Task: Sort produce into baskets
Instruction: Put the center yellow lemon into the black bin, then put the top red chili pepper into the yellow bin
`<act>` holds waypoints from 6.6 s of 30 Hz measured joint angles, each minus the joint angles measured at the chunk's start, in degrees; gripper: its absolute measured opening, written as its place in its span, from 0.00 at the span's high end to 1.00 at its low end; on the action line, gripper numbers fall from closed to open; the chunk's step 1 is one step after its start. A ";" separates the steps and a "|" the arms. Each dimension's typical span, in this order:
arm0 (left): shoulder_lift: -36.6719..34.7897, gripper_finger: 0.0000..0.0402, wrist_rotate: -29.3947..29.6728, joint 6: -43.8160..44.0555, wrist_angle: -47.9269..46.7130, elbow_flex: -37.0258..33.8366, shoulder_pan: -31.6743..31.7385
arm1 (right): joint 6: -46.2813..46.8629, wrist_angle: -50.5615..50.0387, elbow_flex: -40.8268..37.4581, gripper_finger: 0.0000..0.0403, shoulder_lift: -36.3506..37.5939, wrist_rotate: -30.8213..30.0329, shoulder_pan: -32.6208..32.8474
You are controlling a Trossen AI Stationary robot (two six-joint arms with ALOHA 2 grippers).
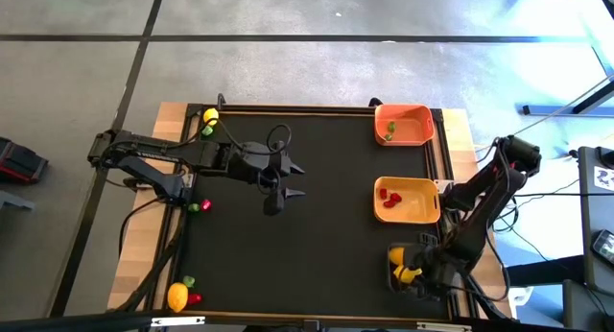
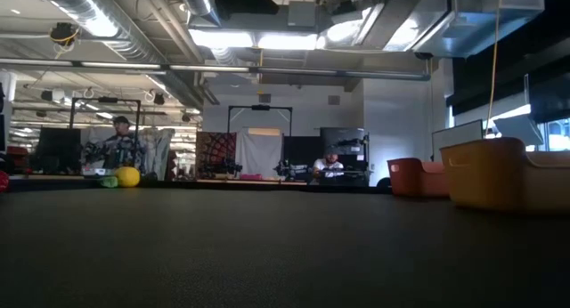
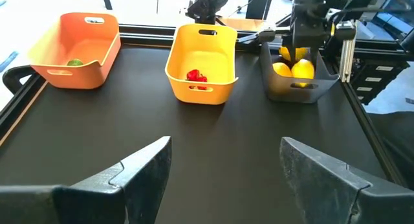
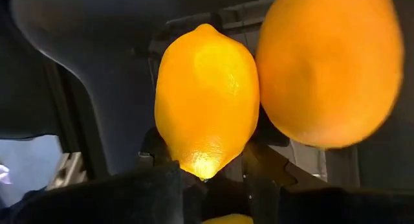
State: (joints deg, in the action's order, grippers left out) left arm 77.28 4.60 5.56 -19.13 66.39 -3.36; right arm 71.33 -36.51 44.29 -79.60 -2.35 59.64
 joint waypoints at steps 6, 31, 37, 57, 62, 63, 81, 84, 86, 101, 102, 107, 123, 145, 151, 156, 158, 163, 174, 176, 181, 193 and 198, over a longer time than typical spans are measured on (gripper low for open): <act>0.00 0.30 0.02 0.00 0.00 0.00 0.00 | -0.91 0.19 0.00 0.81 -1.88 -1.86 -0.02; 0.00 0.30 0.09 -0.07 0.00 0.00 0.00 | 2.17 -6.17 6.13 0.49 5.95 7.92 -5.42; 0.01 0.30 0.09 -0.07 0.01 0.00 0.00 | -2.40 -12.31 12.84 0.51 7.92 5.29 -9.19; 0.12 0.30 0.04 8.84 -14.14 -0.02 -0.79 | -36.52 -12.92 18.32 0.51 8.60 -22.28 -24.65; 0.11 0.30 0.04 15.74 -25.72 -0.02 -2.29 | -40.58 -12.85 18.32 0.51 8.60 -24.19 -28.14; 0.11 0.30 0.01 17.24 -28.14 -0.02 -2.63 | -41.47 -12.79 18.32 0.51 8.60 -24.20 -28.76; 0.04 0.30 -1.62 46.86 -49.86 -11.78 -4.94 | -47.69 -9.43 18.27 0.51 8.47 -25.67 -31.30; 0.55 0.30 -3.38 47.77 -49.48 -14.08 -4.92 | -47.69 -9.44 18.27 0.51 8.47 -25.71 -31.28; 0.79 0.30 -4.24 48.54 -49.16 -15.68 -4.84 | -47.69 -9.44 18.27 0.51 8.47 -25.71 -31.28; 4.21 0.30 -8.92 48.14 -49.17 -24.68 -1.11 | -47.84 -9.46 18.25 0.51 8.47 -25.73 -31.28; 4.47 0.30 -8.90 48.23 -49.14 -25.26 -0.85 | -47.84 -9.46 18.25 0.51 8.47 -25.74 -31.28; 5.44 0.31 -9.18 48.30 -47.51 -27.67 -0.57 | -47.86 -9.46 18.25 0.51 8.47 -25.75 -31.28; 6.91 0.75 -7.47 40.66 -47.63 -28.96 -0.84 | -49.32 -9.46 18.21 0.51 8.47 -25.77 -31.28; 6.34 0.85 11.21 19.88 -35.46 -1.24 -5.57 | -52.65 -7.76 18.18 0.51 8.47 -32.26 -31.28; 6.34 0.84 11.79 9.89 -16.71 0.55 -6.19 | -55.55 -1.09 18.18 0.51 8.47 -33.27 -31.35; 6.34 0.84 11.78 4.95 -4.32 0.55 -6.16 | -57.47 4.98 18.18 0.51 7.04 -33.66 -32.87; 6.34 0.84 11.78 3.70 -1.20 0.55 -6.16 | -59.07 8.24 18.18 0.51 5.87 -33.43 -34.06; 6.34 0.83 11.57 1.26 3.35 0.55 -6.16 | -63.31 15.81 18.18 0.51 2.36 -32.56 -37.34; 6.34 0.83 9.39 -4.29 6.84 0.55 -6.91 | -74.56 30.62 18.18 0.51 -1.14 -22.31 -42.62; 6.34 0.83 9.40 -4.29 6.84 0.55 -6.88 | -74.83 31.95 18.18 0.53 -1.33 -18.80 -43.51; 6.34 0.83 9.37 -4.66 6.56 0.55 -6.88 | -74.86 33.03 18.18 0.66 -2.25 -13.06 -45.74; 6.34 0.71 9.20 -5.78 6.36 0.55 -6.91 | -79.32 33.25 18.25 0.98 -2.48 -12.85 -45.84; 6.05 0.53 10.02 -5.05 5.81 0.57 -7.32 | -79.30 31.33 18.27 0.97 -1.34 -14.56 -45.73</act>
State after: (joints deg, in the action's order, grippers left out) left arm 83.32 14.62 0.51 -13.33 66.96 -10.67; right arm -7.98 -5.18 62.57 -80.94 -16.90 13.91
